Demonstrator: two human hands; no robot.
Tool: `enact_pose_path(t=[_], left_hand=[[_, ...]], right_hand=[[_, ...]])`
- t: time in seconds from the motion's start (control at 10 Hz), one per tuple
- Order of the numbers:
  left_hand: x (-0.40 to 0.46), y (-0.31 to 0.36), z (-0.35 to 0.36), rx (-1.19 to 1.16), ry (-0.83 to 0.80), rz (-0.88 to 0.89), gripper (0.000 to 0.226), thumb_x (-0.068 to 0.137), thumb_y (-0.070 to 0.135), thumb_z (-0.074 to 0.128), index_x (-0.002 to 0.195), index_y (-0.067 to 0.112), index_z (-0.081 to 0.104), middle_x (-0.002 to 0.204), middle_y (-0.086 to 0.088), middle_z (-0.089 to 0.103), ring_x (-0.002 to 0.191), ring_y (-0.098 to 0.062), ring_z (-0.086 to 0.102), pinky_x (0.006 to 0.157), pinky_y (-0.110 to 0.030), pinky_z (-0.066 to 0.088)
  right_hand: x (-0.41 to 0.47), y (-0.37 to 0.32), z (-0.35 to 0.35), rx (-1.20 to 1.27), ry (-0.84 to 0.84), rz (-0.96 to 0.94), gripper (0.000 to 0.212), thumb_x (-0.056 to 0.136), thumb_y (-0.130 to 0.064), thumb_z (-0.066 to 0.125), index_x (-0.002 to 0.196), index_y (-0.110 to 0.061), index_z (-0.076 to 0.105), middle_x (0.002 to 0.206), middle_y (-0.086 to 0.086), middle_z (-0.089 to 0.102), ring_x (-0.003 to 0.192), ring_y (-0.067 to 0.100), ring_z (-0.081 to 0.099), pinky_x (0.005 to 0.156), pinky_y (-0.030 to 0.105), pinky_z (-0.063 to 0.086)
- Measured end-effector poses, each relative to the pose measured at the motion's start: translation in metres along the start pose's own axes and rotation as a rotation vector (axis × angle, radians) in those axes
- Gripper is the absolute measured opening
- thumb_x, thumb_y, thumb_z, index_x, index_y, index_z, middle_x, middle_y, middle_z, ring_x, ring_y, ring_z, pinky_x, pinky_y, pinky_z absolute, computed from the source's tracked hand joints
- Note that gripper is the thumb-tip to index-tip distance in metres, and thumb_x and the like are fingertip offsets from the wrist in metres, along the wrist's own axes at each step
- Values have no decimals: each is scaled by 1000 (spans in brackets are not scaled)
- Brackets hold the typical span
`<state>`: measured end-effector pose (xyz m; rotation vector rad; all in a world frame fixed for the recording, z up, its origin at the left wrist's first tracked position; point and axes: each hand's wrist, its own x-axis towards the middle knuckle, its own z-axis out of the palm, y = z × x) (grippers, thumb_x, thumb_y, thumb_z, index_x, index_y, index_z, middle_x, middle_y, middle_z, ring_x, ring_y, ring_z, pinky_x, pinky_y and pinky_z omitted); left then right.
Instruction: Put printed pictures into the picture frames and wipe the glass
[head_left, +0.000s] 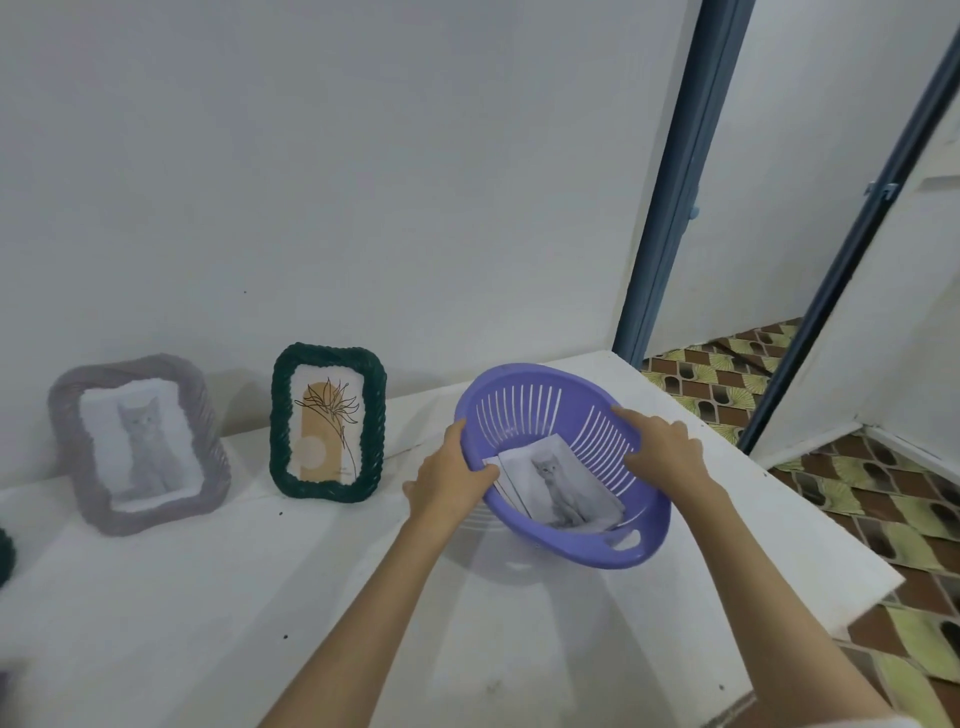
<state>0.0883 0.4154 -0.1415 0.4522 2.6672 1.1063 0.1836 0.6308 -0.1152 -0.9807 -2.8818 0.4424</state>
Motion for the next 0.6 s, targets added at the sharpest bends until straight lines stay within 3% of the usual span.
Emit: enact_pose_path(t=[0.2, 0.3, 0.4, 0.5, 0.6], left_hand=[[-14, -13, -11, -4, 4, -1, 68, 81, 40, 62, 138, 32, 27, 119, 2, 60, 110, -23, 55, 99, -49, 40], [-21, -21, -24, -46, 0, 13, 70, 80, 48, 63, 138, 31, 28, 123, 0, 58, 113, -24, 54, 98, -49, 42], [-33, -32, -53, -112, 62, 24, 68, 82, 48, 60, 140, 28, 30, 127, -2, 55, 115, -24, 53, 98, -46, 44], [-55, -55, -92, -149, 166, 44, 58, 85, 41, 60, 136, 27, 36, 122, 0, 58, 109, -20, 55, 93, -42, 47], [-102, -95, -123, -214, 259, -34, 41, 87, 35, 59, 125, 29, 46, 109, 4, 61, 97, -16, 58, 82, -29, 49]], right_hand=[[-23, -6, 0, 76, -17, 23, 59, 86, -20, 60, 138, -33, 36, 138, 6, 47, 118, 28, 48, 93, 42, 44], [-34, -23, 3, -38, 44, 45, 63, 86, -23, 60, 140, -32, 30, 139, 9, 40, 124, 30, 35, 99, 46, 33], [-52, -58, 5, 4, 217, -63, 59, 86, -22, 60, 139, -26, 35, 137, 10, 40, 122, 31, 35, 97, 44, 33], [-80, -110, 13, 235, 357, -299, 44, 85, -13, 61, 128, -19, 53, 128, 10, 53, 116, 31, 44, 94, 41, 39], [-133, -153, 48, 471, 295, -561, 29, 83, -10, 62, 109, -22, 65, 100, -1, 65, 91, 15, 56, 79, 27, 45]])
